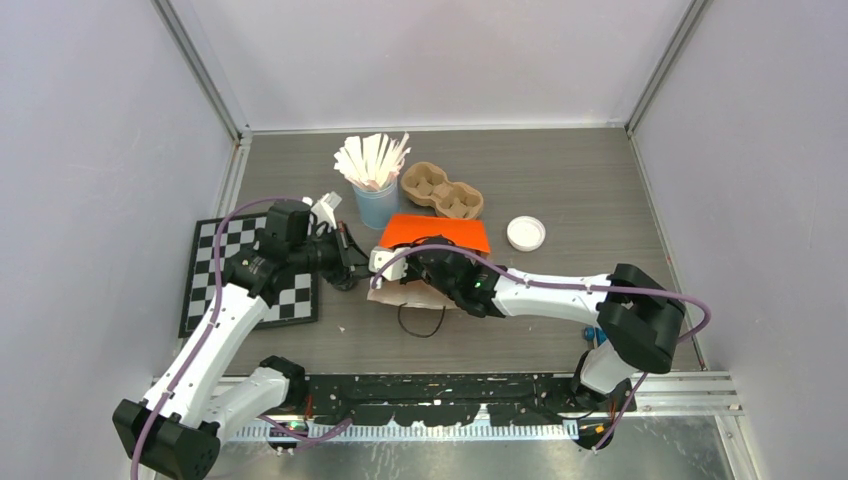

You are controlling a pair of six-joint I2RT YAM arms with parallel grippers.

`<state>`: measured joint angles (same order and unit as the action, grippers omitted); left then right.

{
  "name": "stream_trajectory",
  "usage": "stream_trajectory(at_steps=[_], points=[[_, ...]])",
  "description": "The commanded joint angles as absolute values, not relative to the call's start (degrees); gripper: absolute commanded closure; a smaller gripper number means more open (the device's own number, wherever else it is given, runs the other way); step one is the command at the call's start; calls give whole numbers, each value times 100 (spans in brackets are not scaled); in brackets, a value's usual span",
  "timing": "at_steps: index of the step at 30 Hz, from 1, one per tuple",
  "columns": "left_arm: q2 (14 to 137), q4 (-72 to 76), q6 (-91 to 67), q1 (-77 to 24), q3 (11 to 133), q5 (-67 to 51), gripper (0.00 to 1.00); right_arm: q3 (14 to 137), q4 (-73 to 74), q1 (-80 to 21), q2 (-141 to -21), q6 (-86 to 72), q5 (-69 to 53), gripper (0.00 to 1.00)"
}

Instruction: Pack the takeout coffee

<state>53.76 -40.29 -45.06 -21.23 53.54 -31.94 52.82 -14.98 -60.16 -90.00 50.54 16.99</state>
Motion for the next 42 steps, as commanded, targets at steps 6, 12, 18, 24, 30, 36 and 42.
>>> stream_trajectory(at_steps=[6, 12, 18, 24, 30, 36, 42], points=[[5341, -3782, -4703, -2259, 5479, -4066, 100, 5429, -966, -5953, -8559, 4610, 1874, 71], [5468, -3595, -4752, -2259, 5538, -4107, 100, 5452, -389, -5950, -8141, 4388, 1693, 67], [5485, -3590, -4755, -2259, 5537, -4140, 100, 5481, -58, -5950, -7871, 4251, 1479, 66], [5484, -3668, -4755, -2259, 5604, -4091, 100, 5704, 654, -5950, -7599, 3983, 1160, 66], [5548, -3772, -4786, -2263, 5755, -4019, 100, 5866, 1416, -5958, -7184, 3735, 917, 66], [5741, -4066, -4851, -2259, 6114, -3948, 100, 6152, 2182, -5954, -6846, 3461, 728, 66], [5880, -4394, -5016, -2259, 6349, -3912, 100, 6380, 2396, -5923, -6659, 3185, 798, 66]])
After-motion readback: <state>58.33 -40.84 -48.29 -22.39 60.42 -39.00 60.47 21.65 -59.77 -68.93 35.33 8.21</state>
